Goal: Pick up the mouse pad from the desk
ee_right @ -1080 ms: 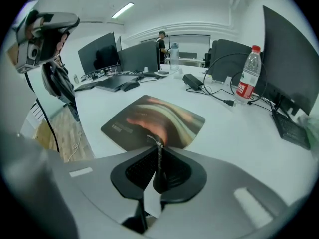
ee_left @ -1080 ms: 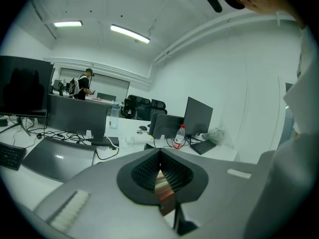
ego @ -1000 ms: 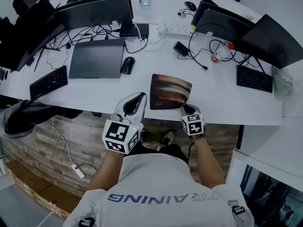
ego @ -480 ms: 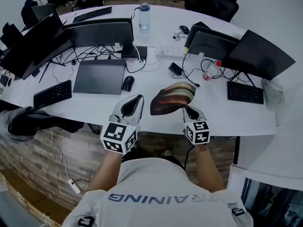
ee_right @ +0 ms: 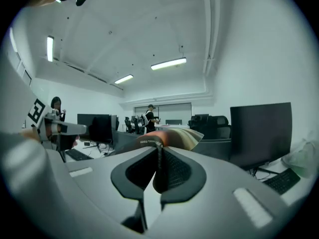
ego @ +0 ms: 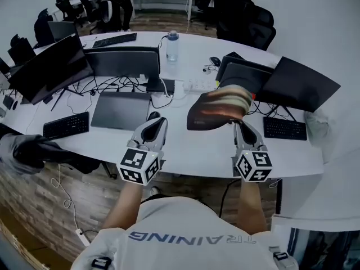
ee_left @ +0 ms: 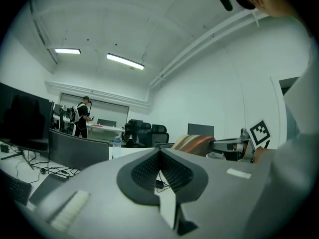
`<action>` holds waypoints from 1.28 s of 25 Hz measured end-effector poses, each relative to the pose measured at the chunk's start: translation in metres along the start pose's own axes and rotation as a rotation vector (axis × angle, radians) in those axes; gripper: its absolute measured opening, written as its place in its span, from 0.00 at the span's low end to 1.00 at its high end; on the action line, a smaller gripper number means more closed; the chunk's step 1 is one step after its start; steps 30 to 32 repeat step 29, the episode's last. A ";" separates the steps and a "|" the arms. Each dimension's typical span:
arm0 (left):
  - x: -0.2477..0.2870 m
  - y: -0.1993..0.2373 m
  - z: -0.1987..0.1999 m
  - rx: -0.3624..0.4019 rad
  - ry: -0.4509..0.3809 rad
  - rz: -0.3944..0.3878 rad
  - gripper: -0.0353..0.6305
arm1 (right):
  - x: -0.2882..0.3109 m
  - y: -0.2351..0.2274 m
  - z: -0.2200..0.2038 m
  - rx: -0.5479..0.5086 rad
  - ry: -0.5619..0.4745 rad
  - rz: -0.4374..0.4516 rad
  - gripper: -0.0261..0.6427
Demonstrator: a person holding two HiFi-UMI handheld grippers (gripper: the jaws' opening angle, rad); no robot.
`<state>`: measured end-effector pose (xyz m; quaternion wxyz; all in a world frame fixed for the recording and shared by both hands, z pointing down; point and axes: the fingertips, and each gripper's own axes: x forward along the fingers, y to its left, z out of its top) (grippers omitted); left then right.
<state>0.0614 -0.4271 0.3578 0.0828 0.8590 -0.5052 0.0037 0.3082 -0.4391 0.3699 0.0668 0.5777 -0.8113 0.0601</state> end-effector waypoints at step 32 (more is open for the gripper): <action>-0.014 -0.006 0.021 0.011 -0.056 -0.008 0.05 | -0.020 0.018 0.043 -0.051 -0.109 0.013 0.11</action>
